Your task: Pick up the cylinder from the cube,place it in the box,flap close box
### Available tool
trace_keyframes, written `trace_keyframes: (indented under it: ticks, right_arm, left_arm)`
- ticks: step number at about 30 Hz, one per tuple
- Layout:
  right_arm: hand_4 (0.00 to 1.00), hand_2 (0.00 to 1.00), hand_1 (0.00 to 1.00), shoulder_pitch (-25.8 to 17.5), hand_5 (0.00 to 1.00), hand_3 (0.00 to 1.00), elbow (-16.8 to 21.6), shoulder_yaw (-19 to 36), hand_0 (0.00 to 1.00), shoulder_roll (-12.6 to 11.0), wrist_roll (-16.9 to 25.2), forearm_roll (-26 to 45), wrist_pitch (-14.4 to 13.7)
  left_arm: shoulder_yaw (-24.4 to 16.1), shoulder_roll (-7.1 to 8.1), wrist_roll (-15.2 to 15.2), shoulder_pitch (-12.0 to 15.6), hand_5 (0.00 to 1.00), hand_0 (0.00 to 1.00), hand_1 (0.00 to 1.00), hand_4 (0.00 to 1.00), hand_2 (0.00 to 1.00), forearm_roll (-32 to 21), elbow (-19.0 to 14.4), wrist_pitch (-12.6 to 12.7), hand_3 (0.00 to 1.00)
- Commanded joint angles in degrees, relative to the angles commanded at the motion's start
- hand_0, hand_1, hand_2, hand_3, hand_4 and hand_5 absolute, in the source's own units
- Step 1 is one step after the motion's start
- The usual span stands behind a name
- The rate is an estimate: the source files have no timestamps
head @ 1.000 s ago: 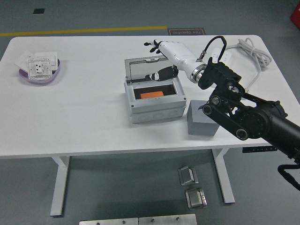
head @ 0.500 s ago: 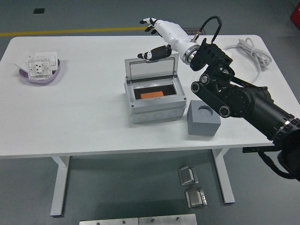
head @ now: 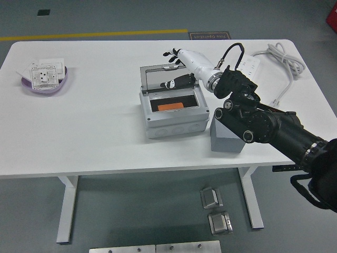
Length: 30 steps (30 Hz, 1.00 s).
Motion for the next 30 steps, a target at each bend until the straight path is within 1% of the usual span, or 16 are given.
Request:
trace_keyframes:
  ticks: [1, 3, 8, 13, 17, 18, 23, 27, 29, 30]
  right_arm:
    - [0.941, 0.717, 0.698, -0.16, 0.363, 0.824, 1.46, -0.45, 0.740, -0.84, -0.33, -0.20, 0.00]
    - [0.941, 0.717, 0.698, -0.33, 0.363, 0.824, 3.13, -0.95, 0.740, -1.79, -0.67, -0.34, 0.02]
    - [0.944, 0.706, 0.693, -1.57, 0.370, 0.818, 9.04, -3.21, 0.736, -5.44, -2.05, -0.66, 0.25]
    - [0.942, 0.700, 0.692, -3.78, 0.374, 0.819, 14.86, -4.11, 0.730, -7.98, -3.50, -1.47, 0.37]
    - [0.942, 0.700, 0.692, -5.37, 0.374, 0.819, 18.99, -4.07, 0.730, -9.28, -4.73, -3.11, 0.42]
    - [0.936, 0.712, 0.691, -5.70, 0.387, 0.826, 19.95, -3.92, 0.727, -9.53, -5.16, -3.73, 0.53]
    - [0.936, 0.712, 0.691, -7.71, 0.387, 0.826, 25.09, -2.23, 0.727, -10.95, -7.62, -7.72, 1.51]
    - [0.933, 0.712, 0.692, -9.61, 0.393, 0.833, 28.01, -0.83, 0.715, -11.86, -9.26, -10.77, 2.30]
    - [0.933, 0.712, 0.692, -10.42, 0.393, 0.833, 28.69, -0.37, 0.715, -12.05, -9.75, -11.71, 2.56]
    - [0.934, 0.712, 0.683, -10.78, 0.400, 0.839, 28.90, -0.18, 0.693, -12.07, -9.97, -12.12, 2.66]
  left_arm:
    - [0.02, 0.01, -0.02, 0.04, 0.063, 0.679, 0.658, 0.489, 0.567, -0.10, 0.00, 0.03, 0.589]
    - [0.13, 0.02, -0.06, 0.07, 0.063, 0.679, 0.658, 0.489, 0.567, -0.35, 0.00, 0.07, 0.589]
    - [0.48, -0.07, -0.18, 0.15, 0.064, 0.679, 0.658, 0.489, 0.567, -1.14, 0.00, 0.16, 0.588]
    - [0.49, -0.39, -0.31, 0.33, 0.064, 0.679, 0.658, 0.490, 0.567, -1.46, 0.00, 0.17, 0.589]
    - [0.43, -0.59, -0.38, 0.49, 0.064, 0.679, 0.658, 0.490, 0.567, -1.58, 0.00, 0.16, 0.589]
    - [0.38, -0.63, -0.39, 0.53, 0.067, 0.679, 0.658, 0.490, 0.567, -1.56, 0.00, 0.15, 0.589]
    - [0.12, -0.85, -0.44, 0.71, 0.067, 0.679, 0.658, 0.490, 0.567, -1.48, 0.00, 0.16, 0.589]
    - [-0.38, -1.07, -0.40, 0.91, 0.067, 0.679, 0.658, 0.491, 0.567, -0.97, 0.00, 0.09, 0.589]
    - [-0.48, -1.16, -0.39, 0.99, 0.067, 0.679, 0.658, 0.491, 0.567, -0.87, 0.00, 0.07, 0.589]
    - [-0.53, -1.19, -0.39, 1.01, 0.068, 0.679, 0.658, 0.491, 0.567, -0.83, 0.00, 0.06, 0.589]
